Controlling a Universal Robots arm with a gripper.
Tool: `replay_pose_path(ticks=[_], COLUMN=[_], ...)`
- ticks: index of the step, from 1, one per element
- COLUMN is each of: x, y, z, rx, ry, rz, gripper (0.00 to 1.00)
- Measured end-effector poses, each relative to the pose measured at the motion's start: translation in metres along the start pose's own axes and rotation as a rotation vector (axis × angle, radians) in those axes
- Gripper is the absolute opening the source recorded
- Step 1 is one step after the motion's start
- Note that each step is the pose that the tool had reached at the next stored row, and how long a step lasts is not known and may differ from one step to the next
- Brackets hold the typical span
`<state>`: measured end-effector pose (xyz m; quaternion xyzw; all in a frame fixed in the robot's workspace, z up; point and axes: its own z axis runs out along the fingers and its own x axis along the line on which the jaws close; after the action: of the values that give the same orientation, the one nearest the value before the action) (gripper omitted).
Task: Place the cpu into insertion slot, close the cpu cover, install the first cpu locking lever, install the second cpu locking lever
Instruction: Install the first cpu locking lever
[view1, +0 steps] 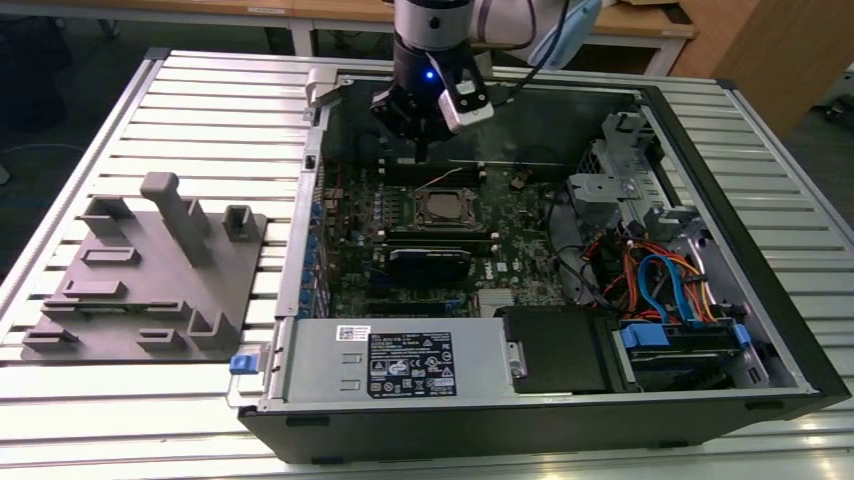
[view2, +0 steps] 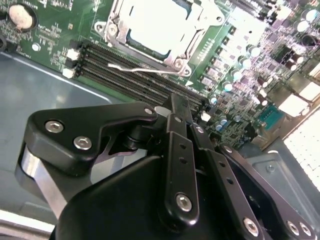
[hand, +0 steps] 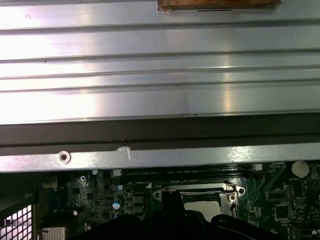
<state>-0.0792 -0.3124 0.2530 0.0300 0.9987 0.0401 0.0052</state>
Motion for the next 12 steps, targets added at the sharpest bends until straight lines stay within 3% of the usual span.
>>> replay_pose_path(ticks=[3, 6, 12], x=[-0.0004, -0.0023, -0.0070], y=[-0.0051, -0.0062, -0.0057], z=[0.0013, 0.0043, 0.0089], rx=[-0.0046, -0.0184, -0.0170], ry=[0.0002, 0.0006, 0.0008], rz=[0.002, 0.003, 0.003], gripper=[0.10, 0.10, 0.10])
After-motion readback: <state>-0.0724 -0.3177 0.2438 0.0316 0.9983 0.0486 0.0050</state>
